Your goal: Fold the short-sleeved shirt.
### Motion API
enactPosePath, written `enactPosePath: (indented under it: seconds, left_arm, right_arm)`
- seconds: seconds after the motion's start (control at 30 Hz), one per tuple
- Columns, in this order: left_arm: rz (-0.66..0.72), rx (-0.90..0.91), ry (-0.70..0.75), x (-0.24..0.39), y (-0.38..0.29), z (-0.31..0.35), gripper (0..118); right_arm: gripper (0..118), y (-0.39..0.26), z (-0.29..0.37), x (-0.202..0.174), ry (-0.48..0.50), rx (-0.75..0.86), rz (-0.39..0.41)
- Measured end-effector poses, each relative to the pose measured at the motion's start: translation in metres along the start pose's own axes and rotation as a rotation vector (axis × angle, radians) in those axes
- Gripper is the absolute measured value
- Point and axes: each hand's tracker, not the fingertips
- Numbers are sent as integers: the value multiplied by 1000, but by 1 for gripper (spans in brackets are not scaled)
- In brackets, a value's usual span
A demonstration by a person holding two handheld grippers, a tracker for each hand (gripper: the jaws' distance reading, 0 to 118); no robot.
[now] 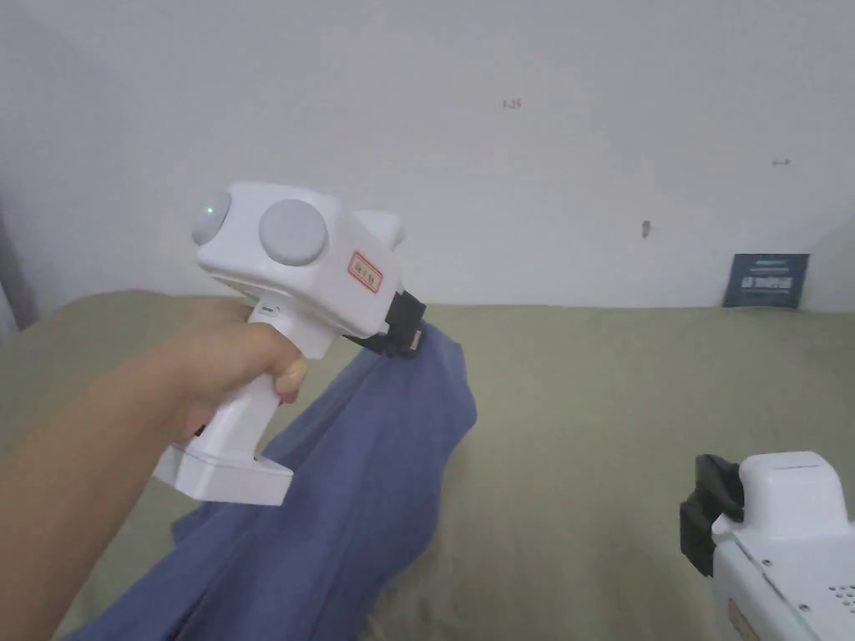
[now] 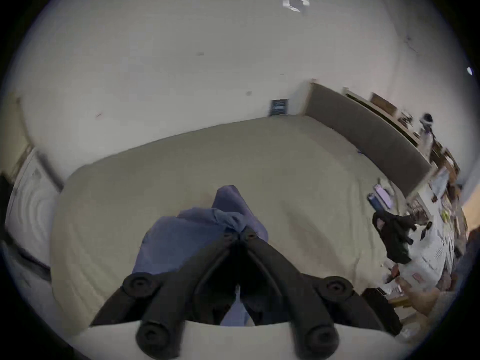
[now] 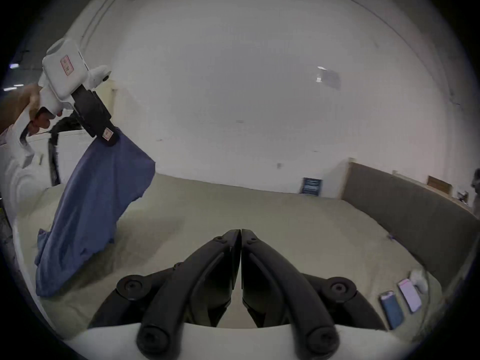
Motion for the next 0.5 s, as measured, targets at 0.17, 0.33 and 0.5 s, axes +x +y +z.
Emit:
enactPosePath:
  seconds: [0.17,0.33,0.5]
  left_arm:
    - [-81,-14,-191,95,27,-52,0]
    - [-139,-51,-341,176,23,-93,0]
    - [-169,-133,-460,212,-3,-138,0]
  right_arm:
    - [7,-4,19,61,-151,-13,-22]
    - [7,-11,39,108,-246,-25,-37]
    - [7,-22,55,134,-296,-52,-28]
